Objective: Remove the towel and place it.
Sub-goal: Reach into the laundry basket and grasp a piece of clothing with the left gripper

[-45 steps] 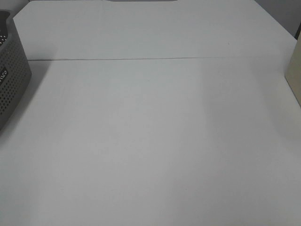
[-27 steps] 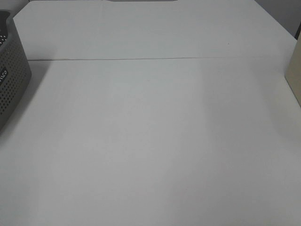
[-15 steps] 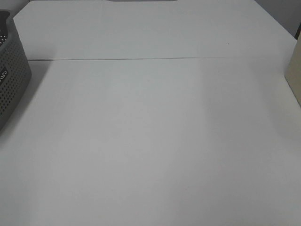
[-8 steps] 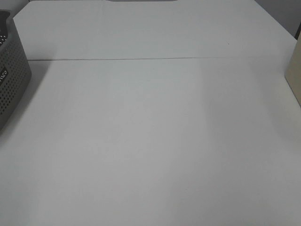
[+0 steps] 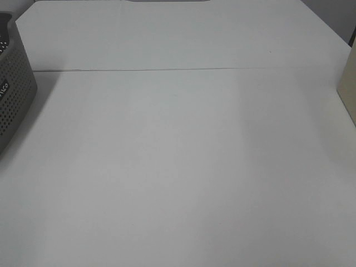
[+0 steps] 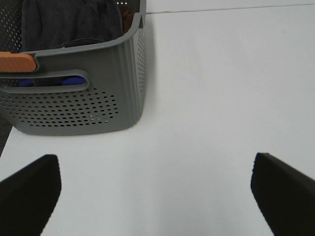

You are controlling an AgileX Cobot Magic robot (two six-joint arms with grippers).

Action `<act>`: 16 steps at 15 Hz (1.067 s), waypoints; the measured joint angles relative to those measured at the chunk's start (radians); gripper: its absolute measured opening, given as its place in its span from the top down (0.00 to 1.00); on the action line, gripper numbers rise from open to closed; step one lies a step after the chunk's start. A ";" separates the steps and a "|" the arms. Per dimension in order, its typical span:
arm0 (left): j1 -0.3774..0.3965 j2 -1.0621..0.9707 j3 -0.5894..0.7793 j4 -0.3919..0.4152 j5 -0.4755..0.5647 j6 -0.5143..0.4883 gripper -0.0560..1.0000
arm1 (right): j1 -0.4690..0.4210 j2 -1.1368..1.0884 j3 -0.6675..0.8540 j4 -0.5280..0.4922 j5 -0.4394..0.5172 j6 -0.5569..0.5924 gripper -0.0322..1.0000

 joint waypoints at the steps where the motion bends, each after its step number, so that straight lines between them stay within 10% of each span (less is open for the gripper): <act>1: 0.000 0.000 0.000 0.000 0.000 0.000 0.01 | 0.000 0.000 0.000 0.000 0.000 0.000 0.25; 8: 0.000 0.077 -0.054 0.023 0.031 0.092 0.01 | 0.000 0.000 0.000 0.000 0.000 0.000 0.25; 16: 0.000 0.781 -0.524 0.343 0.086 0.481 0.01 | 0.000 0.000 0.000 0.000 0.000 0.000 0.25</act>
